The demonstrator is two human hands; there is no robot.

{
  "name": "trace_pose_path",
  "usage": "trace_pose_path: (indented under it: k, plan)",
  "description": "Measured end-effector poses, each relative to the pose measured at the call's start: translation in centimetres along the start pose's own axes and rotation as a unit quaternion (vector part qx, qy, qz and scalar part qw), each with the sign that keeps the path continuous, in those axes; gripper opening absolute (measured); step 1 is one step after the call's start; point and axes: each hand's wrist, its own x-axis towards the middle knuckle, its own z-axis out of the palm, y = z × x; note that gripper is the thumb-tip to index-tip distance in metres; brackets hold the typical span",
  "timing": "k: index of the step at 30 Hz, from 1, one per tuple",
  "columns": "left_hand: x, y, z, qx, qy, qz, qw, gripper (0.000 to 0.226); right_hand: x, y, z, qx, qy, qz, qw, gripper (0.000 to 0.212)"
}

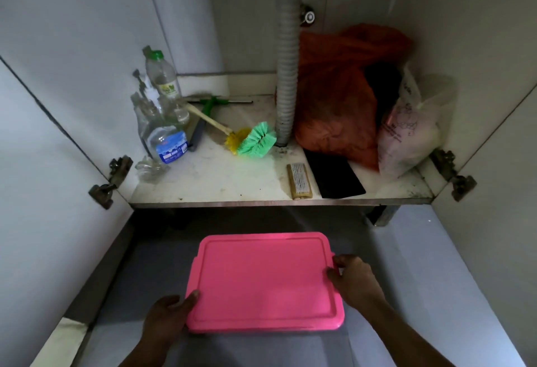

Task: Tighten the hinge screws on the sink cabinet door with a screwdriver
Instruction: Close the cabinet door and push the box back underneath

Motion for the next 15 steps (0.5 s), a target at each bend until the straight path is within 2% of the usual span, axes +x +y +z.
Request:
trace_pose_path:
  k: [3, 7, 10, 15]
  plan:
    - [-0.4, 1.7, -0.7, 0.021, 0.011, 0.032, 0.999, 0.081, -0.7, -1.3, -2.0, -0.035, -0.02, -0.042, 0.998, 0.044]
    - [-3.3, 6.1, -3.0, 0.085, 0.002, 0.128, 0.988, 0.057, -2.2, -4.7, -6.5, -0.064, -0.008, -0.075, 0.995, 0.051]
    - [-6.8, 10.4, -5.3, 0.094, 0.003, 0.207, 0.974, 0.047, -4.0, -8.6, -10.4, -0.061, 0.046, -0.103, 0.992, 0.052]
    - [-12.8, 17.4, -10.5, 0.1, 0.03, 0.271, 0.957, 0.057, -7.8, -15.6, -16.3, -0.079, 0.13, -0.143, 0.978, 0.058]
